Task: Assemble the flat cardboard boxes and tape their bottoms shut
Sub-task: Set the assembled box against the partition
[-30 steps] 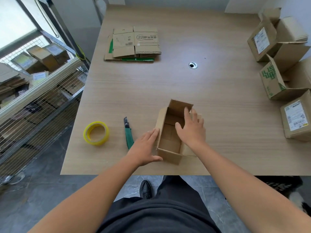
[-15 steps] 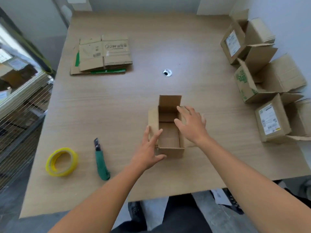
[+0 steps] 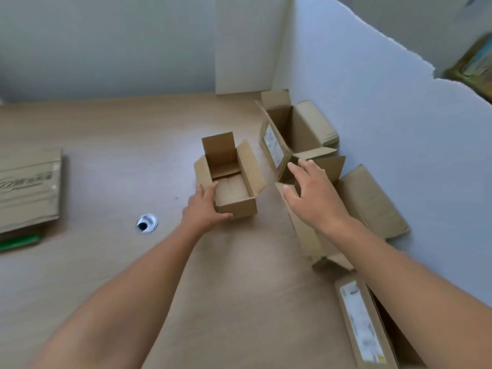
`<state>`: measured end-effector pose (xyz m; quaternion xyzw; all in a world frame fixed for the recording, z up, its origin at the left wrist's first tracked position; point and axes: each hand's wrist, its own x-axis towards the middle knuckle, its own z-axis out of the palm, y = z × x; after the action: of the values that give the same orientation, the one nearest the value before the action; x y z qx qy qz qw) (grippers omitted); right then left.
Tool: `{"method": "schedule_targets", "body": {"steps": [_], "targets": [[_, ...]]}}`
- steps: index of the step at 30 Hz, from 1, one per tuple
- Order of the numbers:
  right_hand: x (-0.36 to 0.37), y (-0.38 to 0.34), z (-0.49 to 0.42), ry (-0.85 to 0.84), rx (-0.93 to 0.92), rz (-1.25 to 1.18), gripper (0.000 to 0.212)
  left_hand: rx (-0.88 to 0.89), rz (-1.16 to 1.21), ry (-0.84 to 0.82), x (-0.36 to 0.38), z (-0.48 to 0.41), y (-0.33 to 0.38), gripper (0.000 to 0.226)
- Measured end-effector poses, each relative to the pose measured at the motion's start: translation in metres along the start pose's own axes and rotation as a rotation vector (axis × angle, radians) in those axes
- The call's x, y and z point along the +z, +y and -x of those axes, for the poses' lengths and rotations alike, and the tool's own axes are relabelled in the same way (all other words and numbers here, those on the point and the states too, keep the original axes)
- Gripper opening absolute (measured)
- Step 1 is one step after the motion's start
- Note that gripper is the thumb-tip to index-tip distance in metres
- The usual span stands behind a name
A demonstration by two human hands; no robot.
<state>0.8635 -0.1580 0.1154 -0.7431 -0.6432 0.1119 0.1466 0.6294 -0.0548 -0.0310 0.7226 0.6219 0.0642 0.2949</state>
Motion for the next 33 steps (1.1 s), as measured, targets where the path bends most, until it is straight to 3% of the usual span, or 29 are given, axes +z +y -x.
{"method": "schedule_targets", "body": {"steps": [5, 11, 15, 18, 23, 26, 29, 33], "targets": [[0.011, 0.025, -0.055, -0.007, -0.042, 0.076, 0.059, 0.022, -0.049, 0.002, -0.009, -0.093, 0.051, 0.107], [0.034, -0.019, -0.080, -0.001, -0.110, 0.116, 0.060, 0.127, 0.024, 0.050, -0.037, -0.076, 0.050, 0.111], [0.081, -0.102, -0.086, -0.051, -0.219, -0.018, 0.055, 0.112, -0.109, 0.206, -0.085, -0.024, -0.047, 0.086], [0.138, -0.186, -0.085, -0.163, -0.326, -0.037, 0.057, -0.080, -0.248, 0.239, -0.133, 0.017, -0.155, 0.078], [0.238, -0.338, -0.074, -0.292, -0.417, -0.089, 0.065, -0.397, -0.208, 0.301, -0.205, 0.066, -0.322, 0.080], [0.285, -0.403, -0.073, -0.357, -0.324, -0.188, 0.068, -0.562, -0.094, 0.387, -0.238, 0.073, -0.402, 0.092], [0.319, -0.446, -0.087, -0.379, -0.204, -0.301, 0.061, -0.694, 0.176, 0.406, -0.258, 0.072, -0.465, 0.104], [0.346, -0.478, -0.100, -0.360, -0.042, -0.454, 0.061, -0.624, 0.140, 0.414, -0.262, 0.070, -0.503, 0.104]]}}
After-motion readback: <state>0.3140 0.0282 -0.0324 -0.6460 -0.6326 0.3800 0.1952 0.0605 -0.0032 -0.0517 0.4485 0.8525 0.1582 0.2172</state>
